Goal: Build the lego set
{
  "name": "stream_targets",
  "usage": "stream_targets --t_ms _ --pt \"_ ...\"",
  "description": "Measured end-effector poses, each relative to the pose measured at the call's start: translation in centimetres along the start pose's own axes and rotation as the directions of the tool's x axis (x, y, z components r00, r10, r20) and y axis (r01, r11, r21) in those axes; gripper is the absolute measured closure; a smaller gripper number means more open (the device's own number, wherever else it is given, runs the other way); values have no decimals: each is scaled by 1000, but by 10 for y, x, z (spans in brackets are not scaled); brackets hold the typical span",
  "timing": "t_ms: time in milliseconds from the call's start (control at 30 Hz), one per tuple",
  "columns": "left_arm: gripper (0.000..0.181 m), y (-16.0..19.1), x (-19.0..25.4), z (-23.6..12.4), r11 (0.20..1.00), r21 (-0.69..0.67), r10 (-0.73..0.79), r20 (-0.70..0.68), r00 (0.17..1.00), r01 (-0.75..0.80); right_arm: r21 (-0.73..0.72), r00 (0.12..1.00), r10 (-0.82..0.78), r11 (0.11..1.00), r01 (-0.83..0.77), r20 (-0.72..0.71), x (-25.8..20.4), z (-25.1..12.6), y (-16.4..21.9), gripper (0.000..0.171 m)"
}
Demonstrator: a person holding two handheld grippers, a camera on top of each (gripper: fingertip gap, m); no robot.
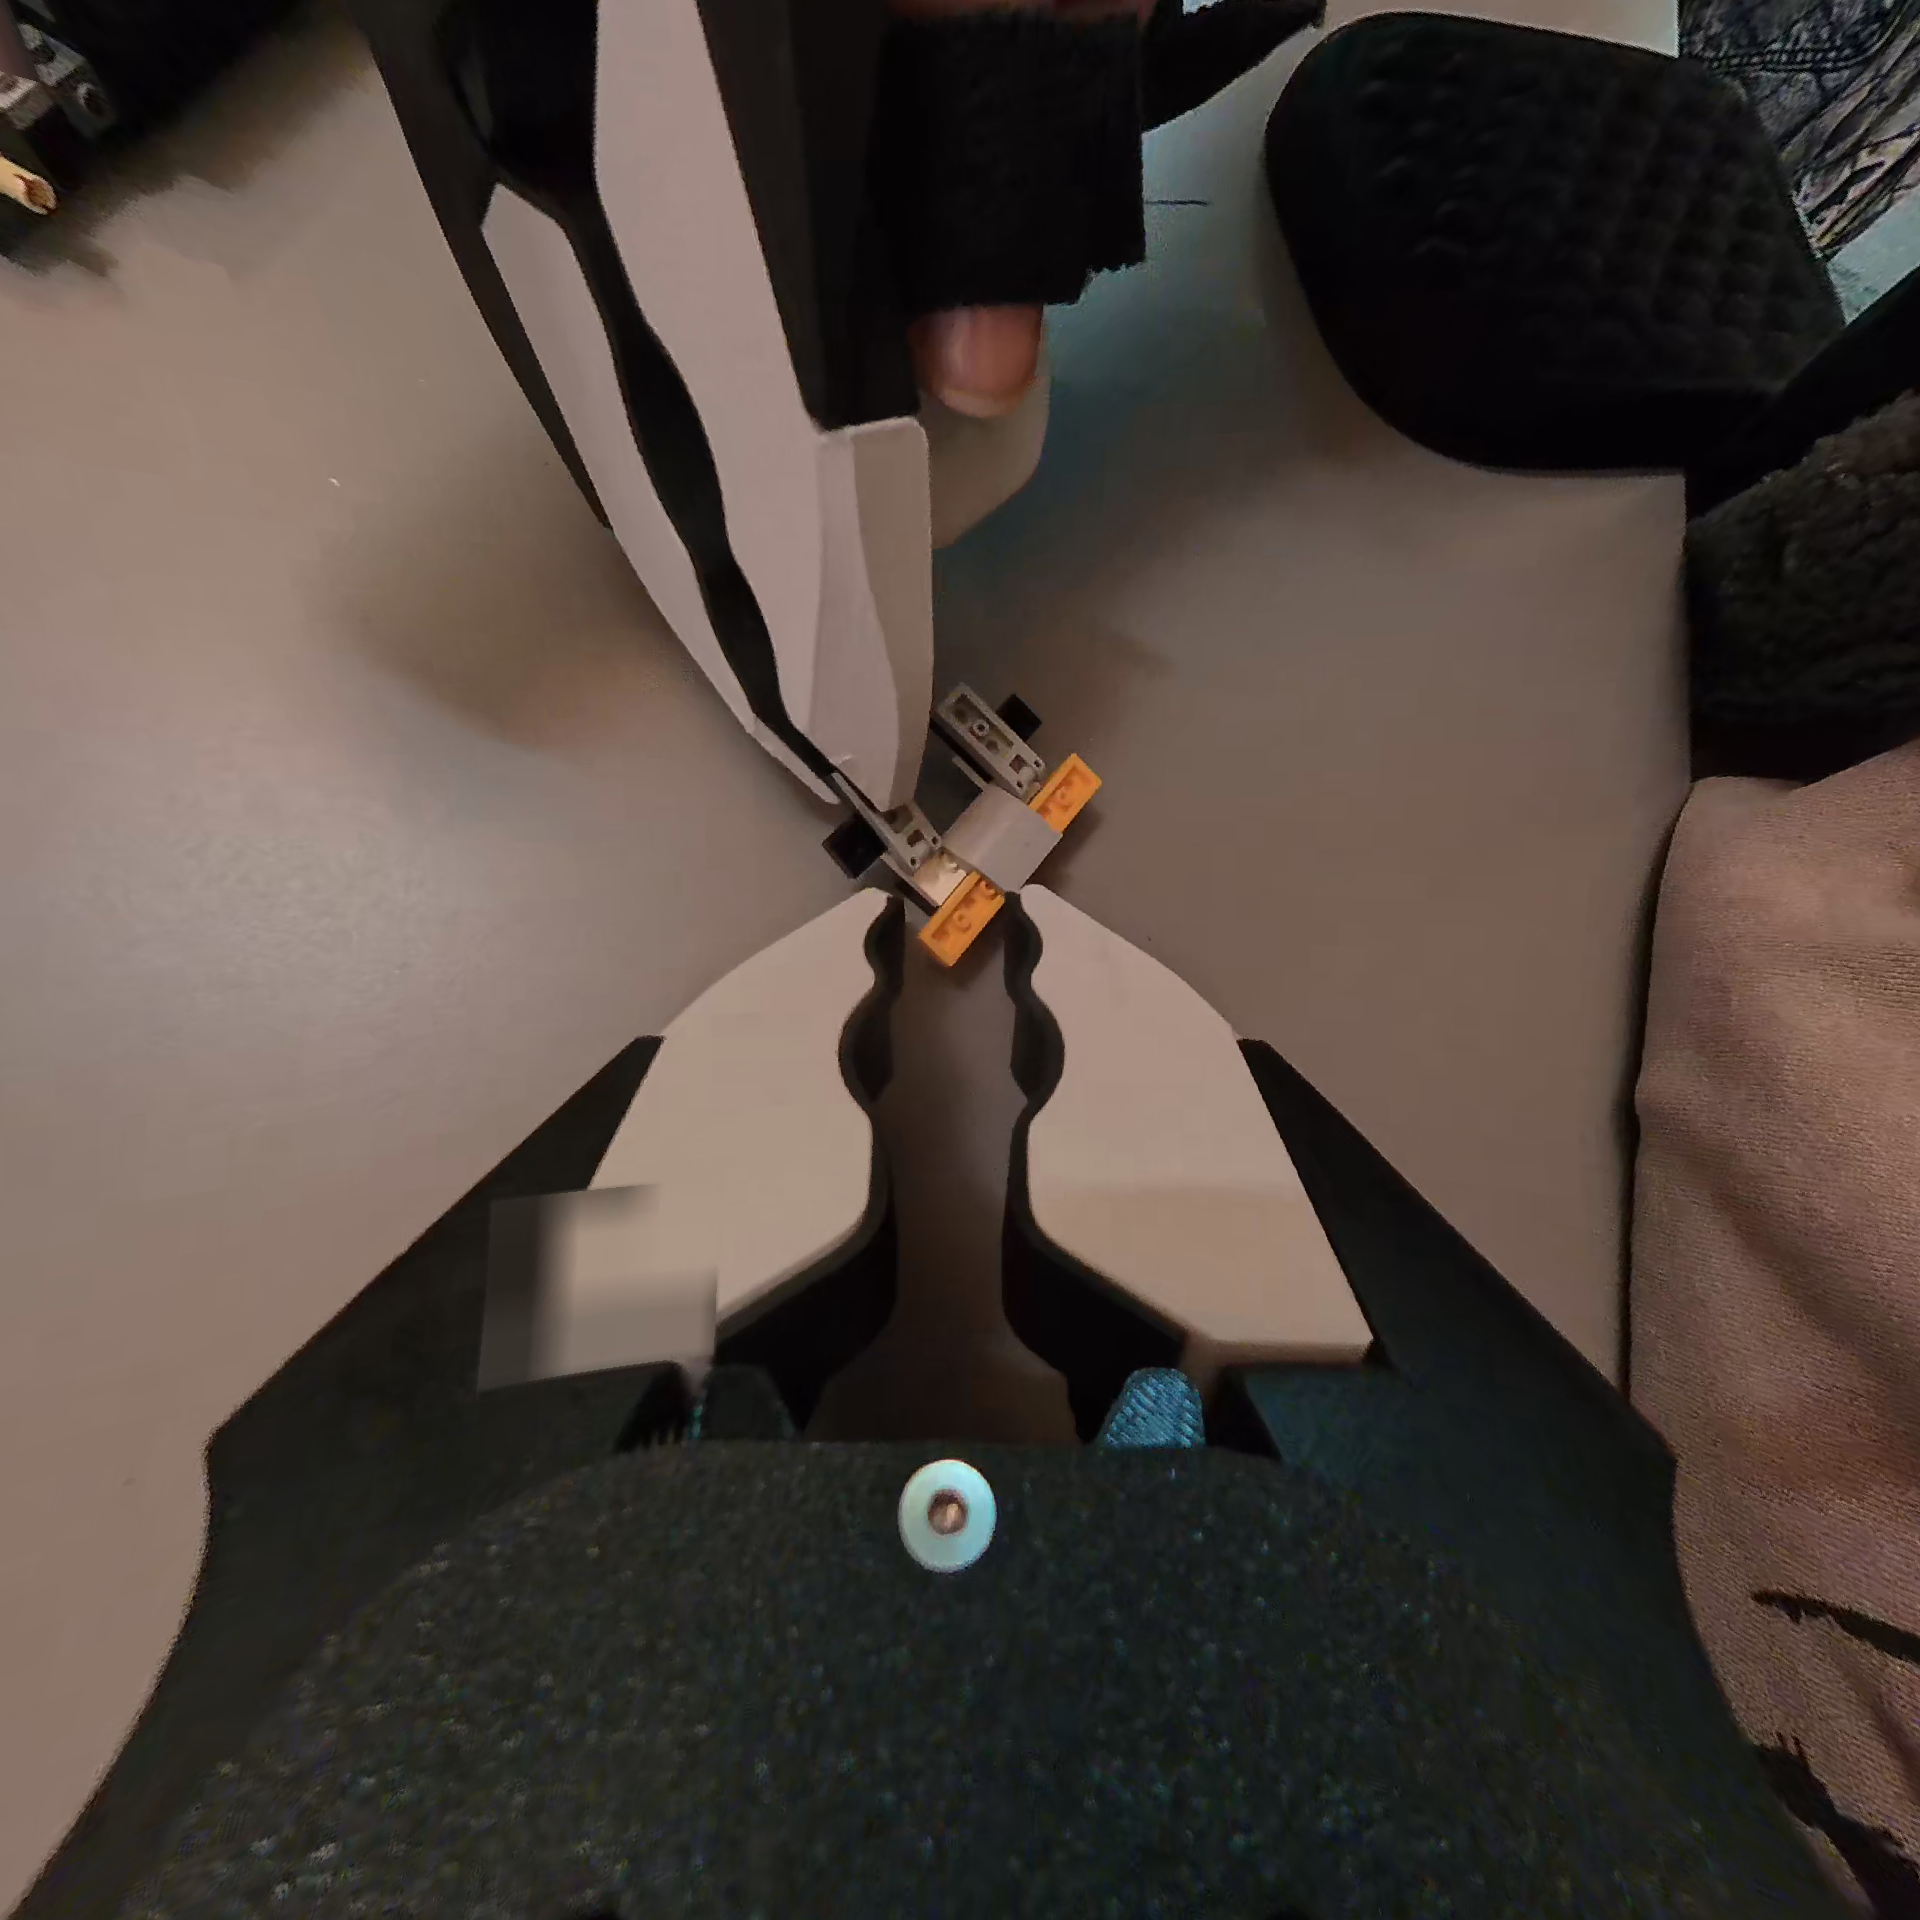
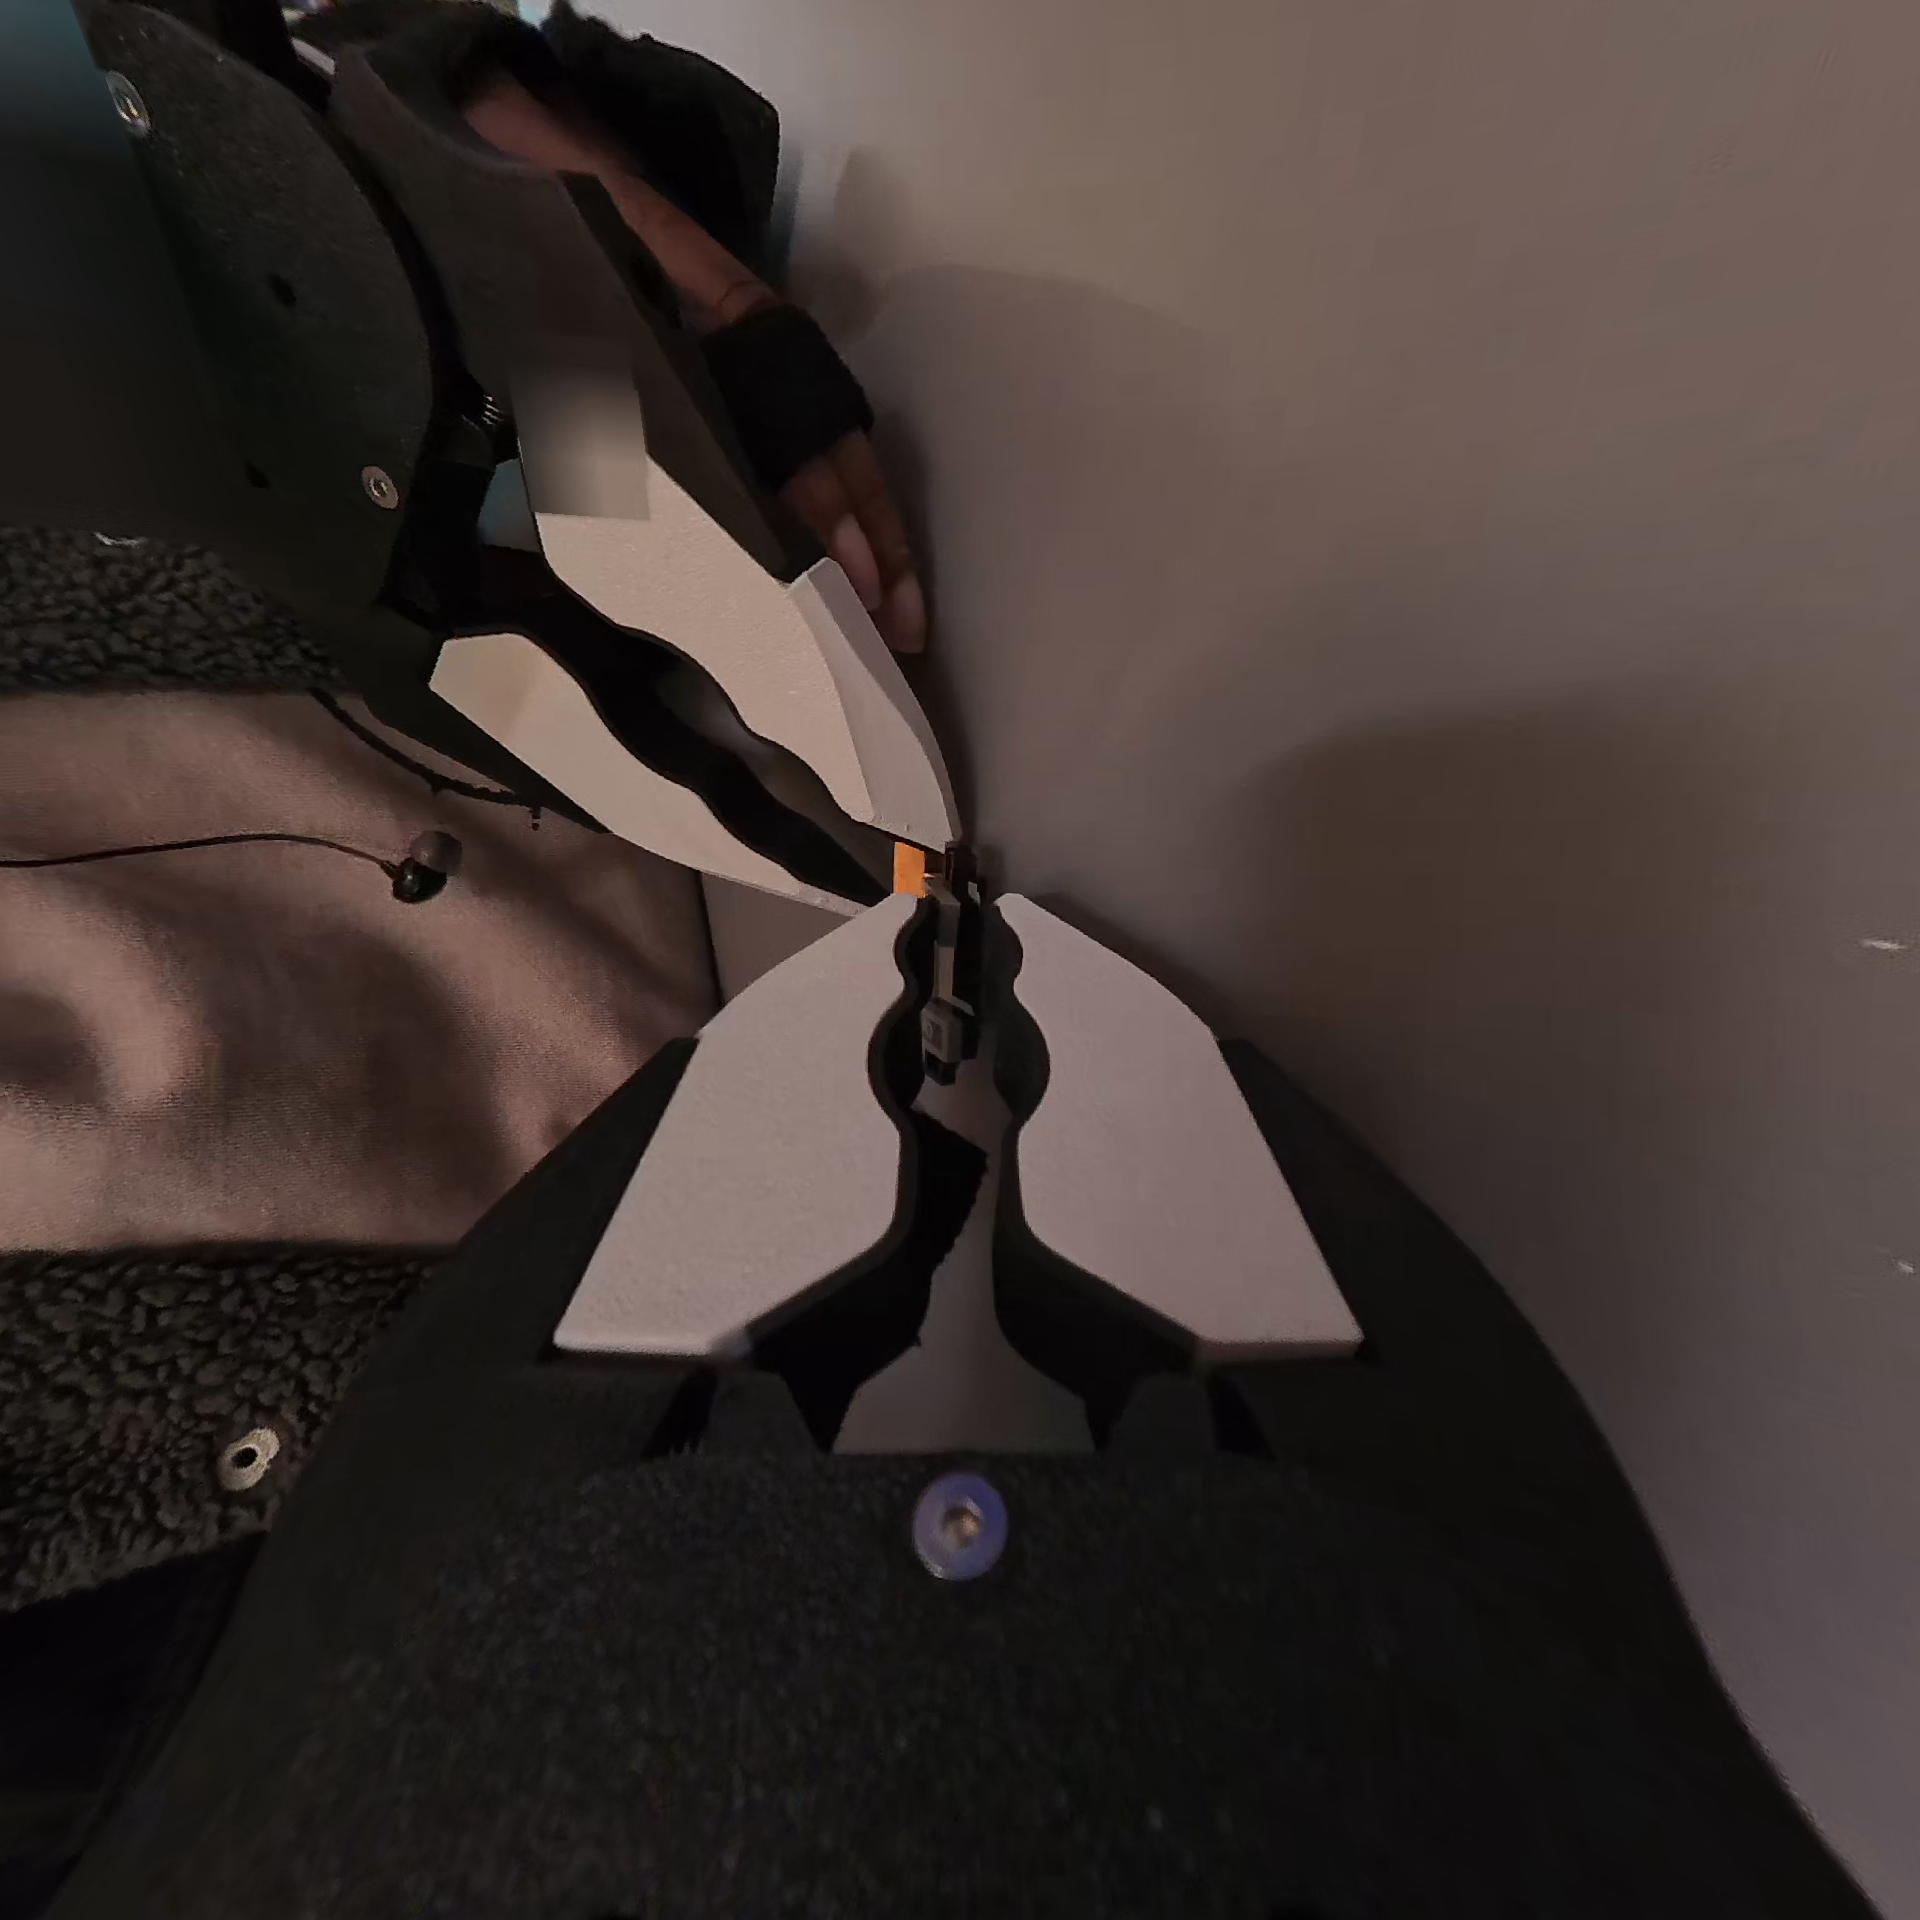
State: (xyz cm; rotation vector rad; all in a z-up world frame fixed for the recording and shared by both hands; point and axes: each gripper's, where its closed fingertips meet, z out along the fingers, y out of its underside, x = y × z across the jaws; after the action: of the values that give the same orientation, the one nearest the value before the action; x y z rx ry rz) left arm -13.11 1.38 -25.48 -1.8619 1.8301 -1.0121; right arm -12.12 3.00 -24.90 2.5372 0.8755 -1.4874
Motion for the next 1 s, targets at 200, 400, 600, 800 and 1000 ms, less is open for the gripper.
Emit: stream_targets --t_ms 200,400,600,800,1000 --pt "164 3 0 1 1000 -23 12 13 1000 -12 -2 997 -37 999 38 66 -3 0 2 163" --pt "162 3 0 1 999 -25 27 16 1000 -26 -14 995 -55 998 57 86 -6 1 5 163" --pt "164 4 0 1 999 -21 45 24 999 -45 -17 992 -47 999 50 117 -9 3 3 163" --pt "163 4 -3 -1 999 -13 48 33 998 -47 -66 995 -23 997 30 95 -6 5 6 163" --pt "164 4 -4 -1 998 -6 56 46 997 -56 -79 995 16 997 -9 95 -4 3 5 163"
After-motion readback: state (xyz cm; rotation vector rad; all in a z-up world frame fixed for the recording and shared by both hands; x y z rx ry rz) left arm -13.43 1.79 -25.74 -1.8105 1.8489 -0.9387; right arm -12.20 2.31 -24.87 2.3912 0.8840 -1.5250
